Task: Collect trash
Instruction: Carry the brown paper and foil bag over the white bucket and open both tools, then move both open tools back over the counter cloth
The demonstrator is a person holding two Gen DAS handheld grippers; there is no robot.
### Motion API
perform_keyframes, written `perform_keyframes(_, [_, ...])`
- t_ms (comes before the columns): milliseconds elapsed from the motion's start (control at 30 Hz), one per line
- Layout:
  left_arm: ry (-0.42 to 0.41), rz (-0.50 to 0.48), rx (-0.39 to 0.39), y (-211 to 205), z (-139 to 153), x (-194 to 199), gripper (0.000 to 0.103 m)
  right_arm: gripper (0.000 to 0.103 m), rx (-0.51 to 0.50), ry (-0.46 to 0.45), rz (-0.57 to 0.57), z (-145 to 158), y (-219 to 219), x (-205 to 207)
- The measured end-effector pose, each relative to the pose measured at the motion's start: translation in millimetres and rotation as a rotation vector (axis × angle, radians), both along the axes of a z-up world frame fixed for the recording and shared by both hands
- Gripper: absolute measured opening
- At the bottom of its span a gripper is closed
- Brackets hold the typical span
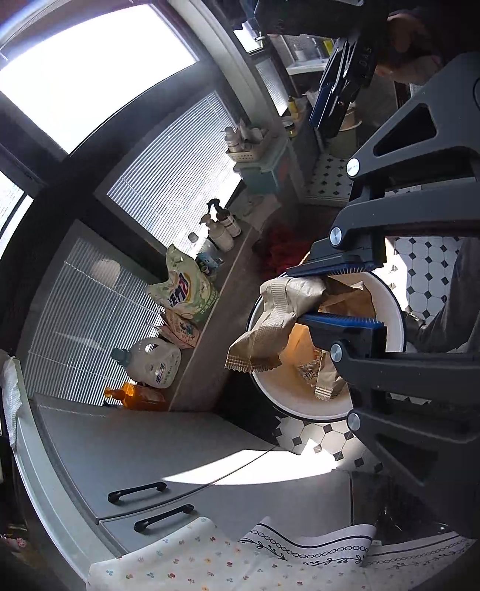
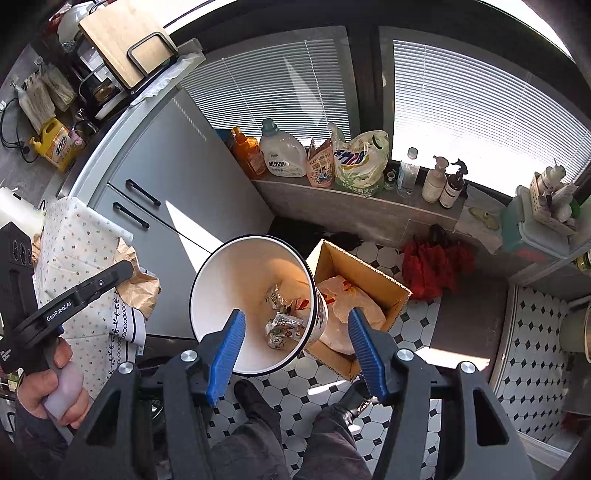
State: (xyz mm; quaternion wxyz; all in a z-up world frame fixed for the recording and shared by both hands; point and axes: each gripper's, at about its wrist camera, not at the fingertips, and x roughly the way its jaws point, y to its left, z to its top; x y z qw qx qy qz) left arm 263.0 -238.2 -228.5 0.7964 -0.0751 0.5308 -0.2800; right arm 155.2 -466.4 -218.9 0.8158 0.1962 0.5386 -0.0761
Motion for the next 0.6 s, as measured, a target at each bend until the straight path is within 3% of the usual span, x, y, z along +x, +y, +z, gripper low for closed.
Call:
perform_keyframes(33, [0.011, -0.007, -0.002, -5.7, -3.5, 0.8, 0.021, 0.058, -0.006, 0.002, -0.003, 0.1, -4.0, -2.5])
perform_keyframes(100, [0.042, -0.013, -0.007, -14.6, -10.3, 3.5, 0.038, 0.060, -0.014, 0.005, -0.009, 0.5, -10.3, -6.4])
perform_keyframes(133, [0.049, -0.010, -0.009, -16.7, -11.6, 4.1, 0.055, 0.060, -0.016, 0.006, -0.010, 0.8, -12.6, -7.3])
perform_keyframes(233, [0.032, 0.005, -0.028, -16.6, -7.7, 3.1, 0.074, 0.062, -0.020, 0.004, -0.006, 2.2, -16.1, -6.5])
perform_keyframes(400, [0.009, 0.052, -0.015, 3.1, 4.6, 6.7, 0.080, 0.063, -0.012, -0.013, 0.023, 6.3, -7.7, 5.5])
perform_keyframes(600, [-0.057, 0.128, 0.018, 45.9, 32.7, 12.1, 0.090, 0.074, -0.007, -0.062, 0.077, 20.8, 21.0, 27.9])
